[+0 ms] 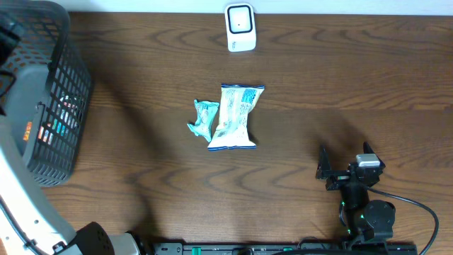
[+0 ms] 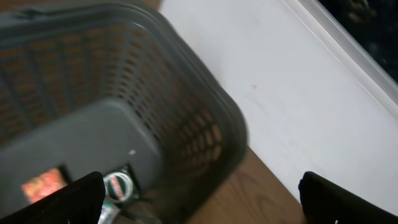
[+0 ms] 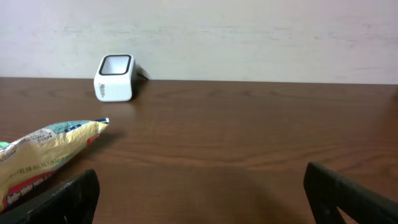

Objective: Scan the item barcode
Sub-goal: 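Return the left gripper over the grey basket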

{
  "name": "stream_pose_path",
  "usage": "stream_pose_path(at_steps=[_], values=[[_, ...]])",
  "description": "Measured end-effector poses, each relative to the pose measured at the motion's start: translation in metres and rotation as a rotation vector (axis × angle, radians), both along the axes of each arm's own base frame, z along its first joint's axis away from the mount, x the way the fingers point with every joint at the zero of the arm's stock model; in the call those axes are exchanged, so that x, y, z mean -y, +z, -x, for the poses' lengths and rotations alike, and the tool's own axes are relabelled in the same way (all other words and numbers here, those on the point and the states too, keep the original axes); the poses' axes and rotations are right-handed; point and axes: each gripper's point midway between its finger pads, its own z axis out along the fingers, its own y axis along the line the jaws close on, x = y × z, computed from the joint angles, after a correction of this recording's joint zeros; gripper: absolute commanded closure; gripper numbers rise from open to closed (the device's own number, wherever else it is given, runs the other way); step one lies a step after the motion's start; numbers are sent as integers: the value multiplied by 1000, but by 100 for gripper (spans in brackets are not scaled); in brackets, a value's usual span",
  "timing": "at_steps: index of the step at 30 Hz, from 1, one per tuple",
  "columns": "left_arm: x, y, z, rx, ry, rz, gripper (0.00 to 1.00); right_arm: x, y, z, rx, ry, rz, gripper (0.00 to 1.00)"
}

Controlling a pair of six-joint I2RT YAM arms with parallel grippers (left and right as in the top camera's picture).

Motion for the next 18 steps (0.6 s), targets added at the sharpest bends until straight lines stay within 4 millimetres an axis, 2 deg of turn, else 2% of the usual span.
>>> stream_pose_path(at_steps=[6,10,14,18], values=[[-33,-4,21,-12,95,15,2,0,0,0,0,0,0,1],[-48,-14,26,-36,132,32,2,0,0,0,0,0,0,1],[-61,-34,23,-80,151,63,2,0,0,0,0,0,0,1],[-68,-63,21,-155,159,115,1,0,0,0,0,0,0,1]])
